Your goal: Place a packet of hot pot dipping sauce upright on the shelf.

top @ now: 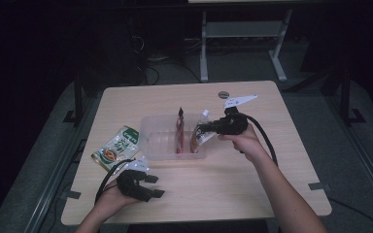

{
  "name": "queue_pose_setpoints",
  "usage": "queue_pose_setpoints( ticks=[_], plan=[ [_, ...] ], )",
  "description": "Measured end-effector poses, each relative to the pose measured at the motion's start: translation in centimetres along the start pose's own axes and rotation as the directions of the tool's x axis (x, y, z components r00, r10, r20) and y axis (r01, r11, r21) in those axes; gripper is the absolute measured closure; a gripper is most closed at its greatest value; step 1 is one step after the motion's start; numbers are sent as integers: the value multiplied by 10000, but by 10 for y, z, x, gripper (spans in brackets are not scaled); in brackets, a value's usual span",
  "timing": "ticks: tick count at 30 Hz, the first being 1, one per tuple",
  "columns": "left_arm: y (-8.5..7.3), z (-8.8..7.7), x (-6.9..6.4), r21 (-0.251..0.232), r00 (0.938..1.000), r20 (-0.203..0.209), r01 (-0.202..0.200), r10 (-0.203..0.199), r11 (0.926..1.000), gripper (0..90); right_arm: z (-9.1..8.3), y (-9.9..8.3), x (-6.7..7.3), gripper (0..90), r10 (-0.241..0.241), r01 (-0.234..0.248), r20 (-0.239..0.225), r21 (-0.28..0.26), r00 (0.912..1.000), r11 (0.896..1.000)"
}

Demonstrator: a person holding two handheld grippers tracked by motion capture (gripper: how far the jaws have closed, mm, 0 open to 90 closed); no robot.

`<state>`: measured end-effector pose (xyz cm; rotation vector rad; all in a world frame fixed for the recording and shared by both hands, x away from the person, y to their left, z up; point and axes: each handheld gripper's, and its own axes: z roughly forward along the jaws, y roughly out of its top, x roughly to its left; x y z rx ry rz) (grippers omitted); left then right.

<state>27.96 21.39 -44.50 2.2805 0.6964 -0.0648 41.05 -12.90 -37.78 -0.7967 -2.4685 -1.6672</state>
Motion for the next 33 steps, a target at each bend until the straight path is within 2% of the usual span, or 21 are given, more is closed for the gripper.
queue_pose_setpoints(
  ticks=[9,11,13,14,15,17,18,19,21,26,31,33],
  plan=[
    [0,0,-1,-10,10000,2,8,-8,10000,370,10,-3,0,867,72,-73,91,155,9999,9999],
    [0,0,0,-4,10000,-2,18,-18,10000,370,10,-2,1,808,68,-69,114,87,9999,9999],
    [-1,0,0,-28,10000,13,-8,8,10000,370,8,-1,2,698,93,-94,143,35,9999,9999],
    [-1,0,0,-28,10000,13,-8,8,10000,370,8,-1,2,698,93,-94,143,35,9999,9999],
    [-1,0,0,-14,10000,24,-17,17,10000,370,5,0,4,563,103,-104,345,20,9994,9999],
    [0,0,0,31,10000,14,-2,2,10000,370,1,2,7,476,27,-29,620,34,9981,10000],
    [0,0,0,31,10000,14,-2,2,10000,370,1,2,7,476,27,-29,620,34,9981,10000],
    [0,0,0,25,10000,19,-8,8,10000,370,-2,3,9,404,-31,27,810,47,9967,10000],
    [0,0,0,15,10000,24,-8,8,10000,370,-4,4,11,347,-51,40,883,126,9961,9999],
    [-1,-1,0,46,10000,4,-85,85,10000,370,-10,4,16,269,-178,139,1031,381,9945,9992],
    [-1,-1,1,28,9999,-19,-129,129,9999,370,-15,1,22,248,-414,318,1202,804,9919,9963],
    [0,-1,1,40,9999,-27,-151,151,9999,370,-17,-1,24,250,-448,347,1260,812,9910,9961]
  ],
)
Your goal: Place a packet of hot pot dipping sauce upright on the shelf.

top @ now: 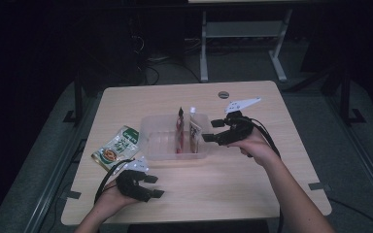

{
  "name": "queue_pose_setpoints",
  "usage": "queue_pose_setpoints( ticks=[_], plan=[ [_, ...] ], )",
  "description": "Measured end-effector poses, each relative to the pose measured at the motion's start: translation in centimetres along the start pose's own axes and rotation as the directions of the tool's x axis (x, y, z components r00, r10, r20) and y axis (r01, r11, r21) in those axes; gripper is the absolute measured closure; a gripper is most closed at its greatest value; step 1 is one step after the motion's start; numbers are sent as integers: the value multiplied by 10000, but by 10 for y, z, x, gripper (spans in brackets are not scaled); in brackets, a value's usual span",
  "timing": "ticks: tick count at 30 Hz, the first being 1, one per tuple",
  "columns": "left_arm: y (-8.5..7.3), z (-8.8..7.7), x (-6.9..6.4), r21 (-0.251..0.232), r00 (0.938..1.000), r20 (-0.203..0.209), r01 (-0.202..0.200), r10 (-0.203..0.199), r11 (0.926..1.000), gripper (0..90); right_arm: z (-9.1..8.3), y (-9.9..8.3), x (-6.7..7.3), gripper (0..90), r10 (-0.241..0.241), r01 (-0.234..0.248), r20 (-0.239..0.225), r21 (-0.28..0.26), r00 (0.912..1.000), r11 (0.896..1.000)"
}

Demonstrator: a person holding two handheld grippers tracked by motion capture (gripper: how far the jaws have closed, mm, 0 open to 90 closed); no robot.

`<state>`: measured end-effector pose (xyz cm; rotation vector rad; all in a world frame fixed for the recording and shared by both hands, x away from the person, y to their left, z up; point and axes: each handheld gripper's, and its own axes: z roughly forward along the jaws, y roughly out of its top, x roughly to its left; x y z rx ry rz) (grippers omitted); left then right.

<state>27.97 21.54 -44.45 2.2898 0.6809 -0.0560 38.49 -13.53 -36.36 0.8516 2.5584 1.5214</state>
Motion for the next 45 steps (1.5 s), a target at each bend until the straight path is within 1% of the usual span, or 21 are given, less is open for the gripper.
queue_pose_setpoints(
  ticks=[8,10,13,14,21,22,24,25,28,29,31,33,34,35,36,38,39,40,41,42,45],
  plan=[
    [1,0,1,-77,10000,3,72,-72,9999,370,-10,-13,-1,250,75,-77,185,117,9998,9999],
    [1,0,1,-61,10000,15,83,-83,9999,370,-14,-17,0,249,21,-29,274,304,9996,9995],
    [1,0,0,-42,9999,50,151,-151,9999,370,-18,-22,2,249,17,-24,302,233,9995,9997],
    [0,0,0,-15,10000,2,5,-5,10000,370,-21,-25,4,249,-8,-2,331,293,9995,9996],
    [-1,-2,-1,-46,9999,-87,80,-80,10000,370,-29,-39,11,241,-37,25,349,343,9994,9994],
    [-2,-3,-1,-53,9999,-102,88,-88,9999,370,-30,-45,14,227,-96,82,347,396,9994,9992],
    [-2,-3,-1,-26,9999,-93,121,-121,9999,370,-30,-48,15,225,-143,130,332,396,9993,9991],
    [-2,-3,0,-42,9999,-118,93,-94,9999,370,-30,-54,18,216,-236,226,227,446,9995,9987],
    [-2,-3,1,-33,9999,-143,90,-91,10000,370,-30,-64,24,205,-393,366,435,618,9983,9974],
    [-2,-3,1,-33,9999,-143,90,-91,10000,370,-30,-64,24,205,-393,366,435,618,9983,9974],
    [-3,-4,1,-50,9998,-179,121,-122,9999,370,-30,-72,28,199,-506,471,535,632,9973,9969],
    [-3,-5,1,-97,9996,-203,179,-181,9998,370,-29,-80,31,192,-476,432,642,683,9968,9967],
    [-3,-6,1,-65,9996,-216,152,-154,9999,370,-29,-88,36,188,-519,463,778,715,9956,9964],
    [-3,-6,1,-71,9996,-227,159,-160,9998,370,-29,-88,36,188,-519,463,778,715,9956,9964],
    [-3,-7,2,-165,9995,-264,151,-155,9997,370,-30,-96,39,183,-494,423,966,740,9941,9964],
    [-4,-8,3,-201,9993,-301,208,-214,9996,370,-31,-99,40,180,-445,371,997,743,9940,9965],
    [-4,-9,4,-152,9994,-329,107,-112,9998,370,-33,-105,42,180,-339,263,1045,736,9939,9969],
    [-4,-10,4,-200,9991,-392,141,-149,9997,370,-34,-108,42,179,-274,193,1033,779,9943,9968],
    [-5,-12,5,-176,9990,-439,119,-126,9998,370,-35,-113,43,179,-309,216,1086,852,9936,9961],
    [-5,-15,7,-87,9981,-602,136,-141,9999,367,-36,-120,44,178,-262,147,1121,1022,9934,9947],
    [-5,-19,11,-89,9969,-741,244,-250,9997,365,-36,-124,44,178,-362,225,1161,1164,9926,9929]
  ],
)
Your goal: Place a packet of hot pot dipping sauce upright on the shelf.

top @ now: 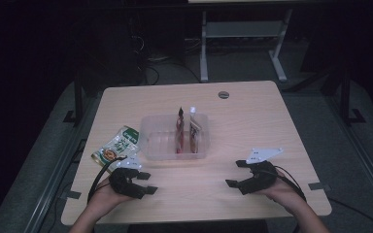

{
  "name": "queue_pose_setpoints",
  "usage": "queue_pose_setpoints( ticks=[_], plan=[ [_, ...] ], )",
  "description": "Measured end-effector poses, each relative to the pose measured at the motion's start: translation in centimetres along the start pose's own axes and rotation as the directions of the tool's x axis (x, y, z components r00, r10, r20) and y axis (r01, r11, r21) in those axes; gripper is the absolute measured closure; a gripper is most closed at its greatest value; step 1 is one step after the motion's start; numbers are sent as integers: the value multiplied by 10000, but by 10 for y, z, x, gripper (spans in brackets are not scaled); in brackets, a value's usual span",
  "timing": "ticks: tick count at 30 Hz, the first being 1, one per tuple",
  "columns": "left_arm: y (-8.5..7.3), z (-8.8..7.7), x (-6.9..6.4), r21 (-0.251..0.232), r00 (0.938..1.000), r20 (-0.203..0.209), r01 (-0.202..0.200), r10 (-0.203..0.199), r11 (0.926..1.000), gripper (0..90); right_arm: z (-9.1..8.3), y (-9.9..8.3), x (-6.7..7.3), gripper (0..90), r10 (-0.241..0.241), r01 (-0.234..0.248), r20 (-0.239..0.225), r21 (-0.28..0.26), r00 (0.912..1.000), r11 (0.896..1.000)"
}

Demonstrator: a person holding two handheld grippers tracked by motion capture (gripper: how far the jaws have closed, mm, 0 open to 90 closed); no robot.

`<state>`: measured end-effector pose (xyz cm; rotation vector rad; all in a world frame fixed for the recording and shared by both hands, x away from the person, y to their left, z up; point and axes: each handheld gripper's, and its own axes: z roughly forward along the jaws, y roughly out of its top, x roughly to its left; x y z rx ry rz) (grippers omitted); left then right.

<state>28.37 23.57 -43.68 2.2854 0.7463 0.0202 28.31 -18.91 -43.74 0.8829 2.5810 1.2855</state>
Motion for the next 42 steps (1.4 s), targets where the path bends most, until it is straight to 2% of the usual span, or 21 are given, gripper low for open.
queue_pose_setpoints(
  ticks=[3,6,8,9,11,13,16,18,19,23,24,25,27,28,31,32,33,35,36,37,42],
  plan=[
    [-1,-7,7,9,9998,-191,80,-79,10000,365,4,-2,-3,177,201,-203,254,74,9995,9998],
    [-4,-17,13,127,9983,-573,142,-135,9998,364,6,-1,-4,176,266,-267,289,29,9992,9996],
    [-4,-20,14,102,9977,-661,167,-159,9998,364,6,-1,-4,175,233,-232,245,-13,9994,9997],
    [-6,-27,18,43,9958,-842,368,-363,9993,363,6,-2,-4,174,225,-226,205,3,9995,9997],
    [-6,-32,23,-9,9935,-1029,485,-483,9988,358,7,-3,-4,174,192,-193,167,35,9997,9998],
    [-6,-37,27,40,9916,-1213,467,-459,9989,356,8,-3,-4,174,187,-188,178,39,9997,9998],
    [-7,-47,35,-64,9841,-1662,629,-631,9980,355,10,0,-3,174,131,-131,130,-11,9998,9999],
    [-8,-51,39,-167,9795,-1845,792,-809,9967,349,12,1,-1,175,117,-117,66,-31,9999,9999],
    [-8,-51,39,-167,9795,-1845,792,-809,9967,349,12,1,-1,175,117,-117,66,-31,9999,9999],
    [-9,-57,48,-309,9657,-2287,1194,-1233,9924,344,18,2,3,175,-38,41,-169,184,9999,9998],
    [-8,-59,52,-314,9574,-2512,1393,-1427,9897,344,19,3,3,175,-79,83,-201,170,9998,9998],
    [-8,-59,52,-314,9574,-2512,1393,-1427,9897,345,19,3,3,175,-79,83,-201,170,9998,9998],
    [-7,-64,59,-462,9439,-2843,1616,-1681,9858,344,20,5,4,175,-172,177,-300,179,9994,9997],
    [-7,-64,59,-462,9439,-2843,1616,-1681,9858,345,20,5,4,175,-172,177,-300,179,9994,9997],
    [-4,-68,67,-723,9272,-3208,1797,-1935,9811,345,21,4,5,175,-139,147,-361,220,9993,9996],
    [-3,-70,72,-772,9175,-3418,1881,-2033,9791,345,21,4,5,175,-153,161,-364,217,9992,9996],
    [-3,-70,72,-772,9175,-3418,1881,-2033,9791,345,21,4,5,175,-153,161,-364,217,9992,9996],
    [0,-69,81,-838,9021,-3715,2030,-2196,9756,345,19,4,4,176,-167,171,-335,138,9993,9998],
    [0,-69,81,-838,9021,-3715,2030,-2196,9756,345,19,4,4,176,-167,171,-335,138,9993,9998],
    [2,-69,88,-744,8955,-3875,2062,-2188,9757,345,19,4,3,176,-101,106,-312,154,9995,9998],
    [3,-67,102,-742,8864,-3992,2237,-2345,9718,344,19,3,2,176,-123,128,-306,153,9995,9998]
  ],
)
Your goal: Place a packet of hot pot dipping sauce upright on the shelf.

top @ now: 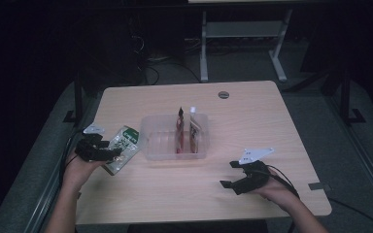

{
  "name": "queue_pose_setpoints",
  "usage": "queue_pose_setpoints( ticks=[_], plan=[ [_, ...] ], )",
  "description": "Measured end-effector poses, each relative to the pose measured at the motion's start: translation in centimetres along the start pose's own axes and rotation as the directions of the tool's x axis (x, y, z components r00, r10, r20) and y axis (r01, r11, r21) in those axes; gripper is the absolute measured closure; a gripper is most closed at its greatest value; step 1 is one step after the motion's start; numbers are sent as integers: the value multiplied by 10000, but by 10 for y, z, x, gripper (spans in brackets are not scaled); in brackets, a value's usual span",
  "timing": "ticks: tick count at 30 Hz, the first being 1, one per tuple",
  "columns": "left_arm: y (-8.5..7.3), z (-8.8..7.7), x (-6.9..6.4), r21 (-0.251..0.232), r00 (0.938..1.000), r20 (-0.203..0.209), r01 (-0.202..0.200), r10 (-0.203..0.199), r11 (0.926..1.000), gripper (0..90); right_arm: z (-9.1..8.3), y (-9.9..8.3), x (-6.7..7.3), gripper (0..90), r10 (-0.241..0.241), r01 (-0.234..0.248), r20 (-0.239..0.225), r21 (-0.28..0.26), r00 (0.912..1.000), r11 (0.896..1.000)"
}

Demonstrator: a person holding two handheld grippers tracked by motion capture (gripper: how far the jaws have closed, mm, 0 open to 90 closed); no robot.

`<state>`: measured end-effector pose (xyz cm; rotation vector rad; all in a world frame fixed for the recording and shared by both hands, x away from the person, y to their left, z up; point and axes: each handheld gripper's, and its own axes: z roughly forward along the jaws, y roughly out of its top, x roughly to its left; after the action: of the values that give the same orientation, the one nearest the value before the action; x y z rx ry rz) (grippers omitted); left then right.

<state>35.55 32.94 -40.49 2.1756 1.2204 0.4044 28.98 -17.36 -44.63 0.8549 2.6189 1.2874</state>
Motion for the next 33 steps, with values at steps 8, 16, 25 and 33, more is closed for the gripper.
queue_pose_setpoints(
  ticks=[8,16,25,33],
  plan=[
    [3,20,27,274,9992,-403,-47,58,9996,252,-1,-1,-1,177,38,-38,75,77,10000,10000],
    [-8,42,35,780,9991,-413,-63,95,9969,190,0,-2,-1,178,-9,8,89,173,10000,9999],
    [-16,50,41,1019,9992,365,147,-185,9947,141,1,-1,0,178,-153,149,132,265,9998,9995],
    [-16,50,35,1103,9994,336,-81,44,9939,194,0,-1,0,180,-112,108,176,259,9998,9996]
  ],
)
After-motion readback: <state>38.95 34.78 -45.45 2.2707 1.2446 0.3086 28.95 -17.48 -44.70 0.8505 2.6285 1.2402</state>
